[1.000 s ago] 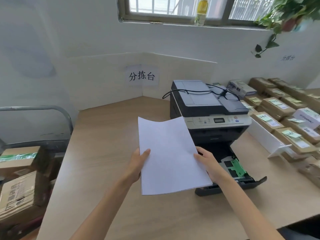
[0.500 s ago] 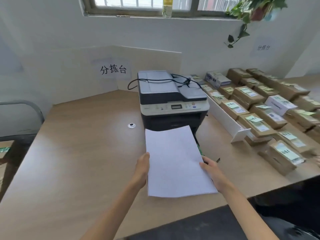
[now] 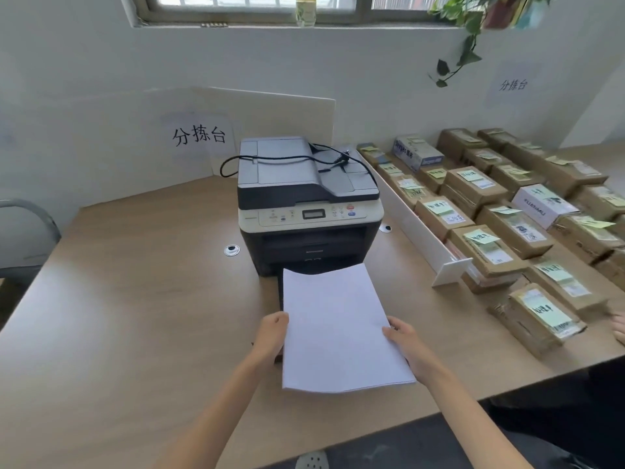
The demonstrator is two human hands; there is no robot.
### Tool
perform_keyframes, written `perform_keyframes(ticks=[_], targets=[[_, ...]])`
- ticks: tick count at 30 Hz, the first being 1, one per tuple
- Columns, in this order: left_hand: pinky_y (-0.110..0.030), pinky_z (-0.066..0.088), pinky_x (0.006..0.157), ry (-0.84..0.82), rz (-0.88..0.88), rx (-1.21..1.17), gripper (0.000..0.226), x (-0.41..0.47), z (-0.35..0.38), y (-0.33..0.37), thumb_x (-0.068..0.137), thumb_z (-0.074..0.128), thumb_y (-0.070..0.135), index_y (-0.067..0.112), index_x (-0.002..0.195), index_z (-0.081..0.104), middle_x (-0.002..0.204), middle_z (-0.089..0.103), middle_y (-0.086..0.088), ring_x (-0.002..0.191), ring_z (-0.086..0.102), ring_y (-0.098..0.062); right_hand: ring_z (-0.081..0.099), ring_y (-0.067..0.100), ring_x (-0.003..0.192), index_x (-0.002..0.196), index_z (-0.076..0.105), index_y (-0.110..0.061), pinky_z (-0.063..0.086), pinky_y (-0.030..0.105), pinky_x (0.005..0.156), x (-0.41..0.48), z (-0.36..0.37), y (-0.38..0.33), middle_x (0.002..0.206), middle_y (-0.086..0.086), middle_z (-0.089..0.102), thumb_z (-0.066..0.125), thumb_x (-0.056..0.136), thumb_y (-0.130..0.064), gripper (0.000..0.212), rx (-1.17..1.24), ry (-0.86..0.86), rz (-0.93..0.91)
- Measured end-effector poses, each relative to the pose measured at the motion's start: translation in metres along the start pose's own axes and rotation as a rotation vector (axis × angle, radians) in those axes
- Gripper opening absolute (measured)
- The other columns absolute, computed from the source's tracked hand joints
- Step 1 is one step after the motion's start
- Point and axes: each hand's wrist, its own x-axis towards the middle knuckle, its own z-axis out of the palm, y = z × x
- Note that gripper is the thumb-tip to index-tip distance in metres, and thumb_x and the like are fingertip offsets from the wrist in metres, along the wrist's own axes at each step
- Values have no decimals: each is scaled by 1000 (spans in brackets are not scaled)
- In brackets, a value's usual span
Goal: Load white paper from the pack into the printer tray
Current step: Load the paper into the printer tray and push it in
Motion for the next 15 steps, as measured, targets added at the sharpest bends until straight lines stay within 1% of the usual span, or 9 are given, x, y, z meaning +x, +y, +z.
perform_keyframes(ticks=[1,3,6,9,10,13,15], targets=[[-24,19,46,-4,1,3,30,8,0,0,93,34,14,15,64,28,61,30,-7,51,27,-17,72,21,72,98,66,-13,58,30,62,8,-1,-1,85,4,76,44,94,-2,25,5,0,3],[-25,21,48,-4,-6,18,30,22,1,1,94,35,13,14,64,29,62,31,-8,54,28,-18,72,20,68,98,66,-12,57,28,58,22,-1,-5,84,6,75,44,93,1,26,4,11,21],[-26,18,49,-23,-45,7,32,41,3,0,94,35,9,14,63,28,60,29,-6,51,23,-16,70,24,71,100,65,-10,57,31,63,44,1,-6,87,10,73,43,92,2,26,-16,16,58],[-27,15,49,-33,-68,8,37,57,4,-2,94,35,7,16,60,25,57,26,-5,48,20,-15,65,28,78,100,64,-7,53,38,75,64,3,-5,89,14,70,42,92,2,25,-45,30,99],[-28,14,49,-33,-72,6,38,62,4,-2,94,35,6,16,59,25,57,26,-5,48,20,-15,64,29,80,99,65,-8,52,39,77,69,3,-5,90,14,69,42,92,2,26,-53,35,113],[-29,13,50,-29,-107,16,39,74,8,-2,95,35,6,16,59,26,57,26,-5,49,20,-15,67,29,78,97,66,-12,55,39,76,84,1,-4,89,12,72,43,92,1,27,-64,39,154],[-29,14,49,-30,-139,16,39,83,11,-4,96,35,7,16,59,27,56,27,-5,47,19,-16,68,28,77,98,66,-12,56,38,74,95,-3,-4,88,10,74,43,92,1,27,-71,42,175]])
